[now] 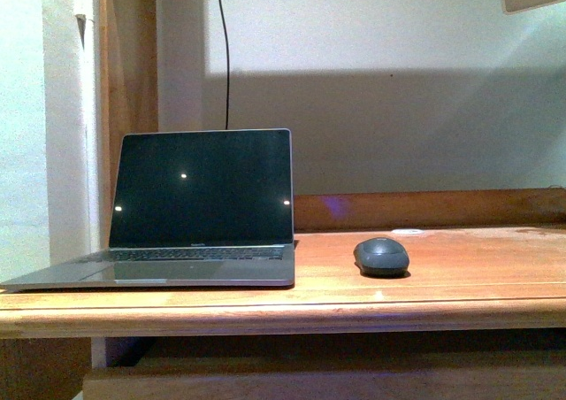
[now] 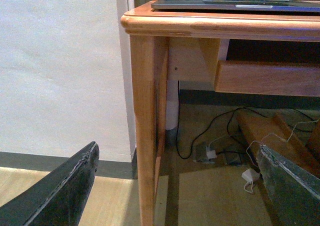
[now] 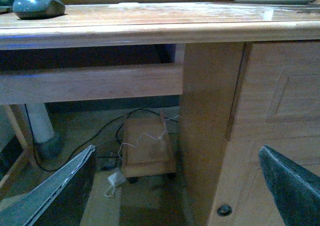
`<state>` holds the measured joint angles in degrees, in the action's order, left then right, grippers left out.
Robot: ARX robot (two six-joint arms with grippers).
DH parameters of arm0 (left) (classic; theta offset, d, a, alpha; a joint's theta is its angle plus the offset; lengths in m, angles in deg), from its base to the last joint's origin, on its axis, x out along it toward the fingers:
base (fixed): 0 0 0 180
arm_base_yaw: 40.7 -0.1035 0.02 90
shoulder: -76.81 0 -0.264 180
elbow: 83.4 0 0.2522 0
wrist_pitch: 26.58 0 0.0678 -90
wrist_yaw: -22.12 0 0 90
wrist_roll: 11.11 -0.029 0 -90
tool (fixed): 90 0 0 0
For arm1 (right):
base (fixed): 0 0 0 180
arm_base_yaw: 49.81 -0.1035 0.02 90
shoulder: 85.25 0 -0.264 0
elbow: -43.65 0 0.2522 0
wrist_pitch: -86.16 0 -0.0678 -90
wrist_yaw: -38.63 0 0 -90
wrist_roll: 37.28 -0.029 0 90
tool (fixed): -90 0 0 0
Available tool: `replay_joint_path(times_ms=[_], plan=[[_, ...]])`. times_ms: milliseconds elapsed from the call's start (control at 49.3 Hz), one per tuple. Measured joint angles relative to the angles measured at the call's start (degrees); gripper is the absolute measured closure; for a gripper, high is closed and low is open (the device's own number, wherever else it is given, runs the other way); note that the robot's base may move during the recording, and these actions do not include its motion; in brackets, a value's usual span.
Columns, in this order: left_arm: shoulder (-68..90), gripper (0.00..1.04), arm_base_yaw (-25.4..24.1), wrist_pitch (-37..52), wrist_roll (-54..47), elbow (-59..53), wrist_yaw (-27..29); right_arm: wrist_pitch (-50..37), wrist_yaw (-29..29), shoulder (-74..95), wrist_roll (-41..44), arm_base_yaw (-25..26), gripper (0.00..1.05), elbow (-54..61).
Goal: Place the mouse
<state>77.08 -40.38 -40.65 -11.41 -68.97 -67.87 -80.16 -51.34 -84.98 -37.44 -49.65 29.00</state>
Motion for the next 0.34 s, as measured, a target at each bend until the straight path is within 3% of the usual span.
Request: replay_joint_path(times_ms=[345], plan=[[0.0, 0.08, 0.0, 0.0, 0.0, 0.0, 0.0, 0.0, 0.02, 0.0, 0.0, 0.0, 0.07, 0.0]])
